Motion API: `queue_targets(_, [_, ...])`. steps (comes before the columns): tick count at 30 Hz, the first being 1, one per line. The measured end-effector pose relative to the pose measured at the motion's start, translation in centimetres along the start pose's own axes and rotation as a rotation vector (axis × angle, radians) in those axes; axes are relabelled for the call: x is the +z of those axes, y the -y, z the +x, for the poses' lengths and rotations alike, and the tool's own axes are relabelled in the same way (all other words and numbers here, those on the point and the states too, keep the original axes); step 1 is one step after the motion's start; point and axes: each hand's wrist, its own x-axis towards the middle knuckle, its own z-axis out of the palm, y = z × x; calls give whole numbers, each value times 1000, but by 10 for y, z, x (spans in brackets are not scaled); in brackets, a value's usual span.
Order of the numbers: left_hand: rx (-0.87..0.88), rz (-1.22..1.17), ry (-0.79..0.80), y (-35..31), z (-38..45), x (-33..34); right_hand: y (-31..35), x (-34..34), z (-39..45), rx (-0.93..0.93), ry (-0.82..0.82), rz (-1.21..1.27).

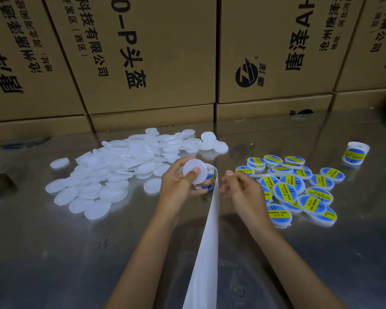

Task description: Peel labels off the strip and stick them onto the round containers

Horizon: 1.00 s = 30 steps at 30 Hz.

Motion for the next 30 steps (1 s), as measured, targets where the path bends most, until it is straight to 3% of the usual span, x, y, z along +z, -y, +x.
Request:
queue_targets(3, [-26,-16,-42,5,6,-8,-9,1,10,-9,-33,-7])
queue_targets(12, [-12,42,-78,23,11,-9,-19,23,65,201,221,1])
queue_targets(17, [24,89,-65,30,11,-8,-22,25,69,195,316,-27])
queue_targets(24, [114,202,-174,32,15,-14,-20,26,47,46,256,-107])
queue_targets(30, [98,260,-198,31,18,-20,-24,30,38,53,123,-126])
